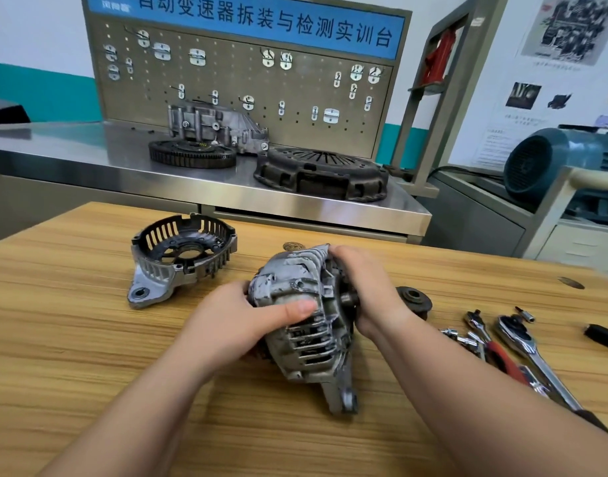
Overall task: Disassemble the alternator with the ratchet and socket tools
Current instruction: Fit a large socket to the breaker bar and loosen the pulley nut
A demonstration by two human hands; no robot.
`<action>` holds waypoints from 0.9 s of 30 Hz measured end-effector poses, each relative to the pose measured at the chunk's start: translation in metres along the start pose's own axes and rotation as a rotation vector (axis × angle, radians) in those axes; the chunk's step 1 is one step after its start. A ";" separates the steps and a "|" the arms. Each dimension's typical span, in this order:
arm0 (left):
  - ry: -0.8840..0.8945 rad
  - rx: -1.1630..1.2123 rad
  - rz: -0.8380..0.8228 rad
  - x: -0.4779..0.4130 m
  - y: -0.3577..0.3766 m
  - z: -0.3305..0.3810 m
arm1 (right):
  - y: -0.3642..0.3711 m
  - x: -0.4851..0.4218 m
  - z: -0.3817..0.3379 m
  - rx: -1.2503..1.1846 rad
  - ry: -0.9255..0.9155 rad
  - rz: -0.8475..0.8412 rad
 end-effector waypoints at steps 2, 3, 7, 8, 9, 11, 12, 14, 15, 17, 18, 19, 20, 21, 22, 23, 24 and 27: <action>0.007 -0.033 -0.010 -0.002 -0.010 -0.002 | 0.010 0.000 0.000 -0.014 -0.013 -0.004; 0.016 -0.041 -0.011 -0.003 -0.015 -0.003 | 0.014 0.000 0.000 -0.026 -0.017 -0.005; 0.043 -0.055 -0.041 -0.006 -0.028 -0.005 | 0.024 -0.004 0.006 -0.058 -0.020 -0.006; 0.045 -0.056 -0.052 -0.005 -0.030 -0.005 | 0.025 -0.004 0.007 -0.043 -0.021 -0.015; 0.044 -0.056 -0.068 -0.005 -0.032 -0.005 | 0.026 -0.005 0.006 -0.013 -0.024 -0.029; 0.021 -0.064 -0.115 -0.003 -0.033 -0.005 | 0.026 -0.006 0.003 0.088 -0.033 -0.068; 0.006 -0.077 -0.138 -0.002 -0.034 -0.005 | 0.026 -0.007 0.001 0.133 -0.038 -0.087; -0.002 -0.107 -0.135 0.000 -0.037 -0.002 | 0.022 -0.009 0.000 0.209 -0.036 -0.120; 0.014 -0.134 -0.106 0.000 -0.038 0.000 | 0.019 -0.010 0.001 0.237 -0.029 -0.131; 0.066 -0.242 -0.010 0.001 -0.037 0.005 | 0.011 -0.011 0.005 0.248 -0.011 -0.139; 0.093 -0.304 0.047 0.002 -0.033 0.008 | 0.006 -0.011 0.007 0.232 -0.001 -0.139; 0.127 -0.352 0.105 0.002 -0.026 0.010 | 0.002 -0.010 0.009 0.209 0.010 -0.135; 0.166 -0.382 0.166 0.004 -0.018 0.012 | -0.002 -0.009 0.011 0.189 0.021 -0.131; 0.209 -0.402 0.230 0.006 -0.011 0.014 | -0.005 -0.007 0.012 0.180 0.024 -0.126; 0.261 -0.416 0.288 0.008 -0.005 0.015 | -0.008 -0.005 0.011 0.187 0.016 -0.120; 0.315 -0.418 0.336 0.009 0.000 0.015 | -0.011 -0.002 0.011 0.206 -0.003 -0.110; 0.360 -0.401 0.372 0.009 0.002 0.013 | -0.013 0.001 0.010 0.231 -0.031 -0.093; 0.365 -0.254 0.434 0.011 0.004 0.006 | -0.017 0.009 0.011 0.295 -0.128 -0.039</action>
Point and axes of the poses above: each hand's wrist, its own x-axis away from the middle knuckle, its own y-axis out of the palm, z = x × y, the point moved 4 cm from there along -x, towards the middle knuckle, and after that the axes turned 9 degrees about y, right-handed, at the moved point
